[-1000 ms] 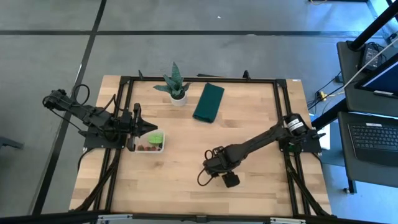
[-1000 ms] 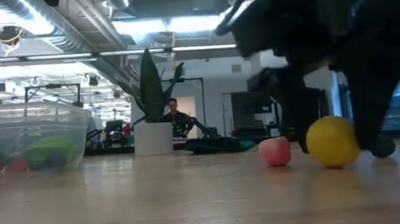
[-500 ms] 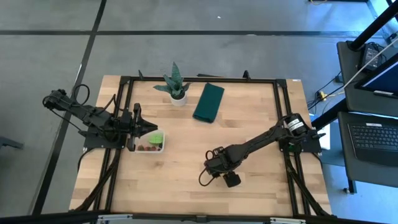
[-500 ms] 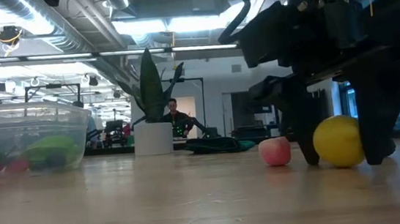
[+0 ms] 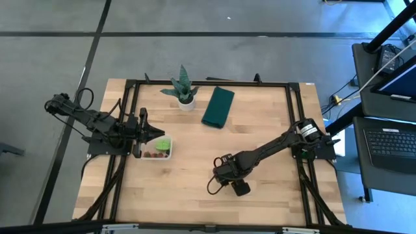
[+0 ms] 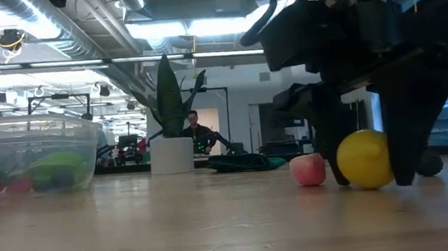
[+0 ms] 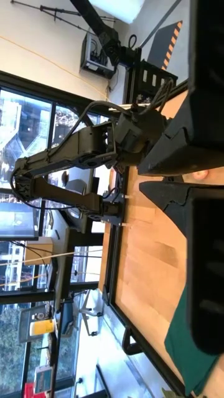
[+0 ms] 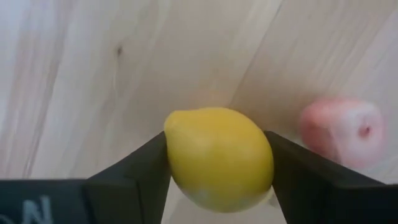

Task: Pick and placing Produce into tupperware
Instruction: Put the lemon into the transparent bin

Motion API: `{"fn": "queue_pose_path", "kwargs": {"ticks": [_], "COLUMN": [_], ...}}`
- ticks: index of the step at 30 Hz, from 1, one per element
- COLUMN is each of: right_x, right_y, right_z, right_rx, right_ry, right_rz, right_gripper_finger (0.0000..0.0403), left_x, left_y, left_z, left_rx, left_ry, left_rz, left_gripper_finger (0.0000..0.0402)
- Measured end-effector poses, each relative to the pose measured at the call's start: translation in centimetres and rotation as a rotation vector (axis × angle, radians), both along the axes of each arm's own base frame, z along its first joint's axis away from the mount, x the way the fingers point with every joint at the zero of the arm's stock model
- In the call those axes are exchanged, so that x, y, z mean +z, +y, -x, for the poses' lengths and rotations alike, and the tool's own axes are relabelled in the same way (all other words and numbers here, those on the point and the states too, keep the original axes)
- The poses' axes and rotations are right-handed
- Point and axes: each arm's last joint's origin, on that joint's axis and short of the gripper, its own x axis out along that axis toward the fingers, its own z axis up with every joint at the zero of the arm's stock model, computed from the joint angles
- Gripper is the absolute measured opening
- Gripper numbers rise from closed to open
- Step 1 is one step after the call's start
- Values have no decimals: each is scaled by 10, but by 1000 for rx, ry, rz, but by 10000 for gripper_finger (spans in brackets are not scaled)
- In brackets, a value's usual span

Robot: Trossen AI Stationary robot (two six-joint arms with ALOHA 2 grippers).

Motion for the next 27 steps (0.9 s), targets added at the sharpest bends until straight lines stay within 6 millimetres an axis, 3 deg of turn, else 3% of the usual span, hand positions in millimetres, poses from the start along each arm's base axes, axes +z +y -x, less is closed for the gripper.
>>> {"fn": "queue_pose_path", "kwargs": {"ticks": [9,16,27], "right_x": [1,1,2], "right_y": [1,2,1], "right_z": [-4,-5,-12], "right_rx": [-4,-29,-88], "right_ry": [-44,-50,-97], "right_rz": [-18,-26,-60], "right_gripper_finger": [257,219,234], "left_x": [0,0,0], "left_y": [0,0,0], "left_z": [0,0,0], "left_rx": [0,0,0], "left_ry": [0,0,0], "left_rz": [0,0,0], "left_gripper_finger": [1,16,31]}}
